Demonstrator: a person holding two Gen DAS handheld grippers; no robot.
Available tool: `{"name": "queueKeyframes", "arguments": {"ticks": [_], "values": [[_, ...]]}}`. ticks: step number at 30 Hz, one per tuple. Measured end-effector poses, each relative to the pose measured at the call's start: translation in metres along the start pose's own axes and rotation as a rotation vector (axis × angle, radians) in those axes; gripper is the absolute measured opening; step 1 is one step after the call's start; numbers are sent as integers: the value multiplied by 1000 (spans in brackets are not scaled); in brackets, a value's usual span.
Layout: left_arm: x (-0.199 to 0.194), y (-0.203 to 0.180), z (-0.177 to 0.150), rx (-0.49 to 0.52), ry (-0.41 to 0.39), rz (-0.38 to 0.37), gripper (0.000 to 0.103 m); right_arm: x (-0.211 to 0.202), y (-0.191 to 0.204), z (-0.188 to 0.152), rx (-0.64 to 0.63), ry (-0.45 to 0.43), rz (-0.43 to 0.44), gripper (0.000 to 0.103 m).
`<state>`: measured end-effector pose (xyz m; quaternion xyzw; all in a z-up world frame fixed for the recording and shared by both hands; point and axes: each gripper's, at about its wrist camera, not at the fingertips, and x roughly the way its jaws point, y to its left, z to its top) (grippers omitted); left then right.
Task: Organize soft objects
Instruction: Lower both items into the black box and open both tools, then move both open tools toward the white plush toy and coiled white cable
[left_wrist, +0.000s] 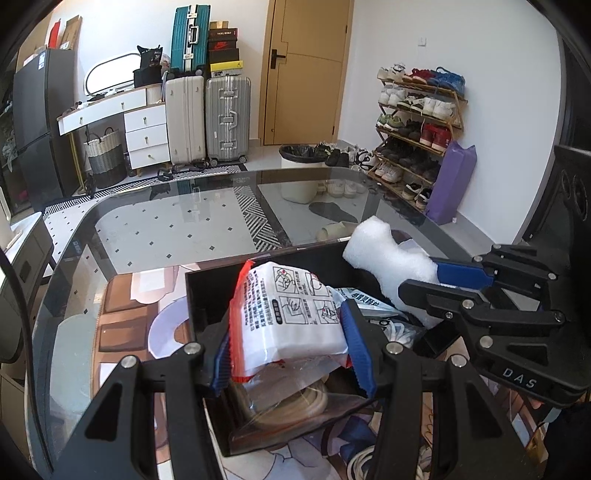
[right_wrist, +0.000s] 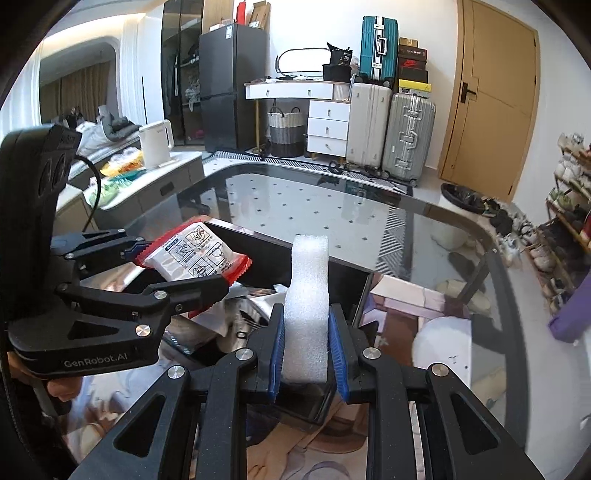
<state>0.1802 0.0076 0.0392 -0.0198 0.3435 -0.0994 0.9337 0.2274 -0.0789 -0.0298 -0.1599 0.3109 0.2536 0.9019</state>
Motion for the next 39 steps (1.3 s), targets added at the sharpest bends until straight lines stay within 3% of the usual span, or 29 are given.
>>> {"name": "queueKeyframes", "arguments": {"ticks": [9, 14, 17, 20, 22, 27, 39], "values": [[12, -6, -1, 18, 33, 4, 54, 16, 1, -6, -29, 41, -14, 24], [1, -10, -1, 34, 11, 20, 79, -1, -1, -12, -17, 12, 29, 31], [-11, -10, -3, 37, -7, 12, 91, -18, -6, -17, 9, -18, 38, 42], [-26, -10, -7, 42, -35, 24, 101, -33, -9, -23, 32, -48, 52, 59], [-36, -8, -10, 40, -56, 31, 103, -42, -9, -28, 38, -74, 57, 88], [-58, -6, -23, 35, -89, 65, 103, -57, -5, -39, 47, -93, 47, 102], [-95, 1, -52, 14, -111, 116, 103, -82, 8, -72, 65, -68, 104, 102]]}}
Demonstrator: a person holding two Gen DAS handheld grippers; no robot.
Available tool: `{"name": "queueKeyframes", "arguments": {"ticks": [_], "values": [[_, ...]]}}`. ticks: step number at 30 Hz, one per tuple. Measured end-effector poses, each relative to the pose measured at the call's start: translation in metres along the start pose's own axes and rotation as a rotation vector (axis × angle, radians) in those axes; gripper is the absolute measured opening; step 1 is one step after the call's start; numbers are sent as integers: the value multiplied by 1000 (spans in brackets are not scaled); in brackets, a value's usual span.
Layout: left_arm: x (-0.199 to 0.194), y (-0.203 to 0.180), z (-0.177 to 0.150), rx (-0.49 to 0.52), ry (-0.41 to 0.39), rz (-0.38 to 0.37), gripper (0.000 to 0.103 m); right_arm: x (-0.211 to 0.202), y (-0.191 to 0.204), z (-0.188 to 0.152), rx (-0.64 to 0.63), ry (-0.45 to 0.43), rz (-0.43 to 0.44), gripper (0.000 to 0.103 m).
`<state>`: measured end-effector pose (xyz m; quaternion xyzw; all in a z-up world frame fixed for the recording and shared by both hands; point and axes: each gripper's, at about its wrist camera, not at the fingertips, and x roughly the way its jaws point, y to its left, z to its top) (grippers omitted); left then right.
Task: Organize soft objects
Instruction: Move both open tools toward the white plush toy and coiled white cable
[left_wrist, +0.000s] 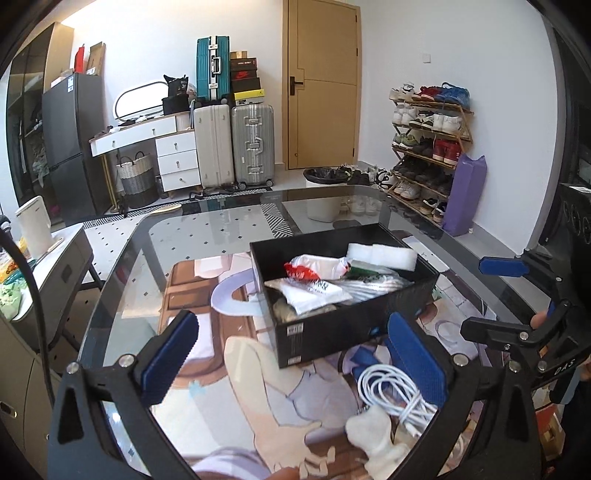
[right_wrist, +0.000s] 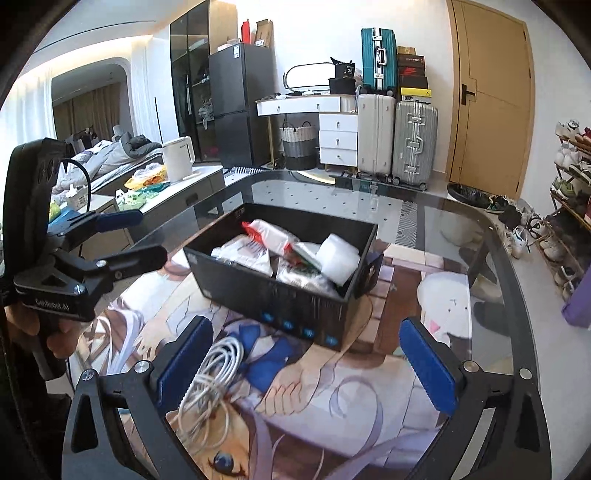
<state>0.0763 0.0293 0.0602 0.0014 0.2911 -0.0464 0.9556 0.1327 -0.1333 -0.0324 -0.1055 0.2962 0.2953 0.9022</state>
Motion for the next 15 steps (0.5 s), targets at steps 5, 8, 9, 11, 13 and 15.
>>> {"name": "queueKeyframes", "arguments": {"ticks": [5, 8, 9, 11, 13, 15], "values": [[-10, -3, -11, 5, 4, 3, 103, -10, 8, -10, -17, 15, 28, 102], [-14, -7, -15, 19, 10, 0, 103, -15, 17, -13, -40, 26, 37, 102], [-15, -9, -16, 21, 11, 0, 103, -16, 18, -13, -46, 28, 38, 102], [-17, -11, -19, 23, 17, -7, 103, -18, 19, -15, -54, 41, 49, 102], [-19, -11, -21, 22, 22, -19, 103, -17, 21, -18, -68, 62, 46, 102], [-21, -13, -25, 27, 24, -18, 103, -16, 24, -20, -87, 82, 58, 102]]}}
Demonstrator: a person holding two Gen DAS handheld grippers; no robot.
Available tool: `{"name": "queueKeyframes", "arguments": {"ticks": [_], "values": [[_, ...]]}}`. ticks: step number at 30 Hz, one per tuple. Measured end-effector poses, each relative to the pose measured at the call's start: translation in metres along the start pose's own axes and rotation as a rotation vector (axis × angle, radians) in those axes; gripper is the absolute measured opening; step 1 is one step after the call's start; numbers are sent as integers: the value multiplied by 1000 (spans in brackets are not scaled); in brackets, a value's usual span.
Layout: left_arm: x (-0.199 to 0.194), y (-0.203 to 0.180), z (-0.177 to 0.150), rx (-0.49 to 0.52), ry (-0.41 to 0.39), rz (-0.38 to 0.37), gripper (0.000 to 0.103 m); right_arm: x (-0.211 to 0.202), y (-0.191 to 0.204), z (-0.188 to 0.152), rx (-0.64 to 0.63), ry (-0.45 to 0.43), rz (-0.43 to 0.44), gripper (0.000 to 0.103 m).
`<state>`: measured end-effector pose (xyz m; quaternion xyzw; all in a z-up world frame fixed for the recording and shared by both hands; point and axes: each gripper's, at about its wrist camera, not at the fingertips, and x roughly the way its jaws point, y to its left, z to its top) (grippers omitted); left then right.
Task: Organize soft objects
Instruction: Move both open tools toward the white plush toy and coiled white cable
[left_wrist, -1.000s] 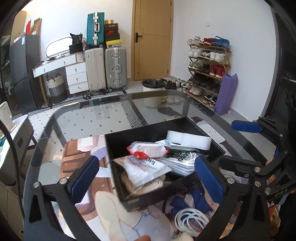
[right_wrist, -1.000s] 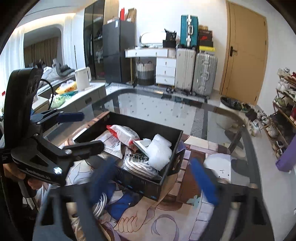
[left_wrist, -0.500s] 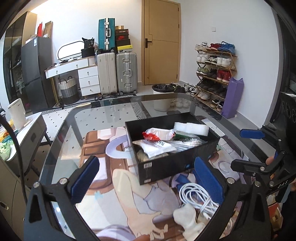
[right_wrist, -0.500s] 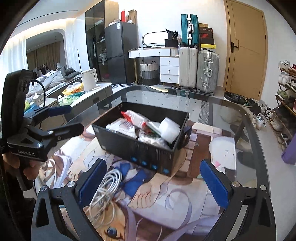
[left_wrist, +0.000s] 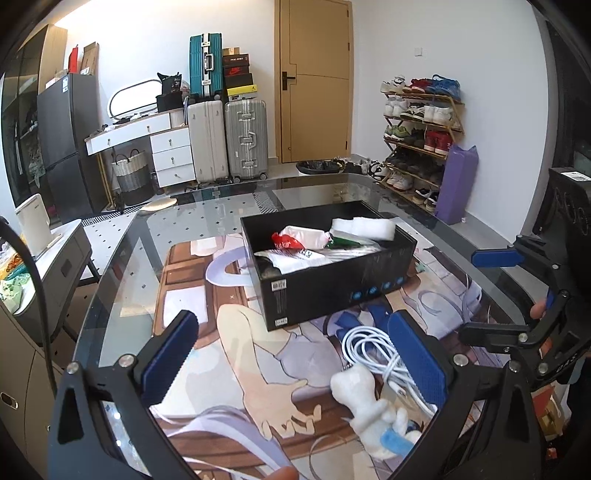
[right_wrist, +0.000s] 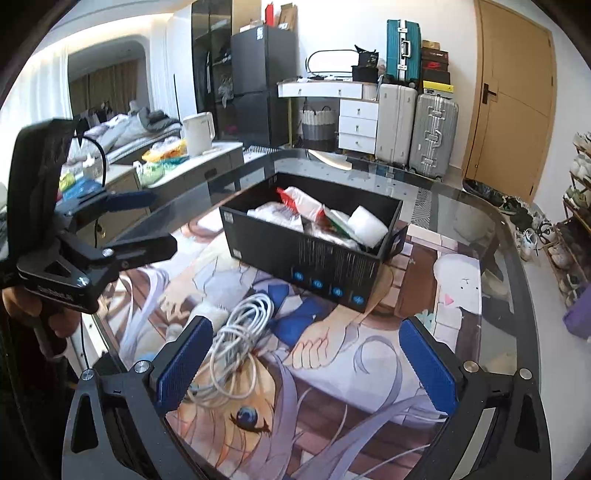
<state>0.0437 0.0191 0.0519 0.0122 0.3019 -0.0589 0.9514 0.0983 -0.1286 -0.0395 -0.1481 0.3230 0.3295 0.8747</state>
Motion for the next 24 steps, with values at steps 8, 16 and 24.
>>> {"name": "queueKeyframes", "arguments": {"ticks": [8, 16, 24], "values": [[1, -2, -11, 21, 45, -31, 103, 14, 14, -9, -51, 66, 51, 102], [6, -5, -17, 54, 89, -43, 103, 23, 26, -14, -72, 100, 121, 102], [10, 2, -20, 37, 106, -48, 103, 34, 38, -20, -107, 123, 151, 102]]}}
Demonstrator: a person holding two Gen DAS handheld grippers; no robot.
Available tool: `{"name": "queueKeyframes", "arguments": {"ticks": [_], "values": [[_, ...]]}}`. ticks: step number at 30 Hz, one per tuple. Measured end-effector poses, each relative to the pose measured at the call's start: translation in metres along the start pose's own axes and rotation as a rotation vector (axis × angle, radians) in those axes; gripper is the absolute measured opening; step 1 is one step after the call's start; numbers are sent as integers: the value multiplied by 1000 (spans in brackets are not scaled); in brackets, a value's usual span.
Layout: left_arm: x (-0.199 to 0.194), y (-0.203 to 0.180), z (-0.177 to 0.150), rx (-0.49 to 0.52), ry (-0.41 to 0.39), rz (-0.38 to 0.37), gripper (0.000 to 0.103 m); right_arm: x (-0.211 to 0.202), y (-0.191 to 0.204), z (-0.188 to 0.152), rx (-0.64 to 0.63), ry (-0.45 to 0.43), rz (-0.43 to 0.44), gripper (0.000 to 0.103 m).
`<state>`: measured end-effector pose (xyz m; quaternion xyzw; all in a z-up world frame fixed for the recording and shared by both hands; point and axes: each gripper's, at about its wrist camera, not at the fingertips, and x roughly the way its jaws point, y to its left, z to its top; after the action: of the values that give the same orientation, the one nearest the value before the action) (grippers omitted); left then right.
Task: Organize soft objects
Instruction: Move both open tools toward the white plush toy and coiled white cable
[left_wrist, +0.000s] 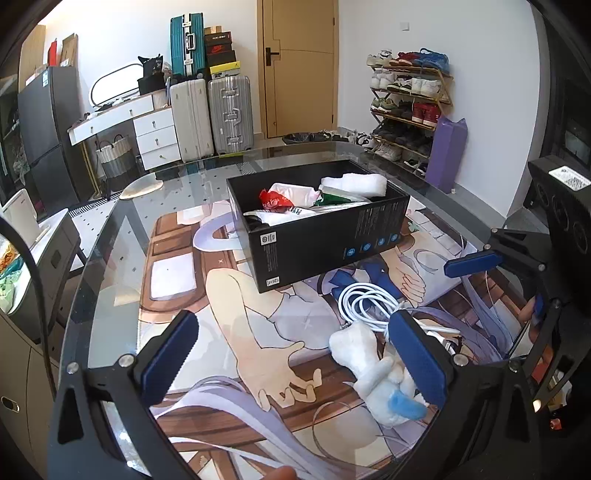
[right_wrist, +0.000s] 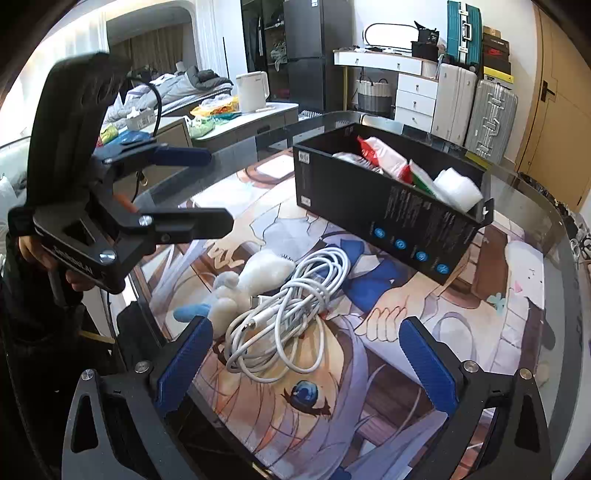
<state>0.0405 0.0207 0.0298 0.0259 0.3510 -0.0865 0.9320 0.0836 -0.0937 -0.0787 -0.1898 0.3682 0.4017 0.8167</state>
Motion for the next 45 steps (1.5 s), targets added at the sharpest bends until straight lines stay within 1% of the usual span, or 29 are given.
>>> {"name": "queueKeyframes", "arguments": {"ticks": [4, 7, 11, 14, 19, 23, 26, 28, 31, 36, 38, 41, 45], "values": [[3, -3, -3, 6, 20, -8, 103, 8, -6, 0, 26, 18, -28, 102], [6, -7, -5, 20, 38, -17, 103, 11, -15, -1, 49, 18, -82, 102], [10, -12, -6, 31, 65, -32, 103, 12, -29, -2, 101, 4, -94, 102], [12, -16, -9, 52, 87, -57, 103, 15, -33, -2, 107, 7, -114, 102], [19, -24, -13, 78, 131, -67, 103, 17, -39, -3, 125, 7, -151, 102], [21, -33, -18, 108, 159, -104, 103, 18, -45, -4, 138, 17, -181, 102], [21, -40, -21, 142, 168, -103, 103, 18, -49, -5, 150, 16, -177, 102], [22, -42, -22, 147, 173, -105, 103, 18, -50, -5, 150, 17, -171, 102], [25, -42, -24, 148, 185, -100, 103, 21, -48, -6, 144, 23, -154, 102], [28, -37, -25, 132, 200, -114, 103, 28, -40, -6, 122, 32, -140, 102], [29, -34, -25, 132, 203, -115, 103, 29, -38, -4, 128, 9, -152, 102], [29, -29, -25, 137, 209, -103, 103, 32, -40, -2, 158, 6, -153, 102], [29, -17, -23, 115, 204, -71, 103, 36, -37, 0, 148, 12, -145, 102]]}}
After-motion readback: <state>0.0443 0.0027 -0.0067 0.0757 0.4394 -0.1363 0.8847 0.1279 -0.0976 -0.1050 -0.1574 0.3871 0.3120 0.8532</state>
